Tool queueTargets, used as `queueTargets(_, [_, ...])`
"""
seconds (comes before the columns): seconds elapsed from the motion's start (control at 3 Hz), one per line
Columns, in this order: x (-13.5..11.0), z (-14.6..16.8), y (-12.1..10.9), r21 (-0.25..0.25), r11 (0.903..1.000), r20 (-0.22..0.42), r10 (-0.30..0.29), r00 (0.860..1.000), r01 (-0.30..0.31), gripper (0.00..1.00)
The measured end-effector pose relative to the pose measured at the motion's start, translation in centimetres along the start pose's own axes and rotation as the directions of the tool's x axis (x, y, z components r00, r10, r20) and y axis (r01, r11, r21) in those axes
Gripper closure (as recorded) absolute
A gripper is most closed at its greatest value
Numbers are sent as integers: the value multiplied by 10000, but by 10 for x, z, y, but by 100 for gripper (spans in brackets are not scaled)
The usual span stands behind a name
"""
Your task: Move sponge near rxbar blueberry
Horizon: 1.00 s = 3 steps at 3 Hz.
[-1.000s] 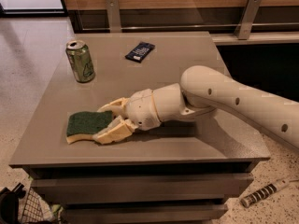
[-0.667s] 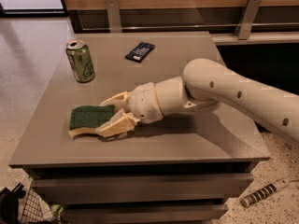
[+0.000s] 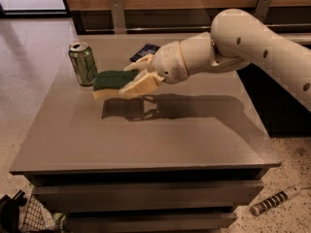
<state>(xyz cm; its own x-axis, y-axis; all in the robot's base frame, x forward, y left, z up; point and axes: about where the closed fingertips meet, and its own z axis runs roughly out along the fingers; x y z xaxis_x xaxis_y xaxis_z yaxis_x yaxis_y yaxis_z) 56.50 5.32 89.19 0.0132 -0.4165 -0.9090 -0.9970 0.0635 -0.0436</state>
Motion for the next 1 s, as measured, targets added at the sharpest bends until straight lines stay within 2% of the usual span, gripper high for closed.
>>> queueTargets(0.33, [1,-28,-40,834,9954,-529,514,9973,-469,100])
queueTargets(0.67, [17,-60,-85,2035,9712,-571,1385,9887,-1242,100])
queueTargets(1.0, [33,-85,-123,3060,9369,-546,1949,9793,-1694,100])
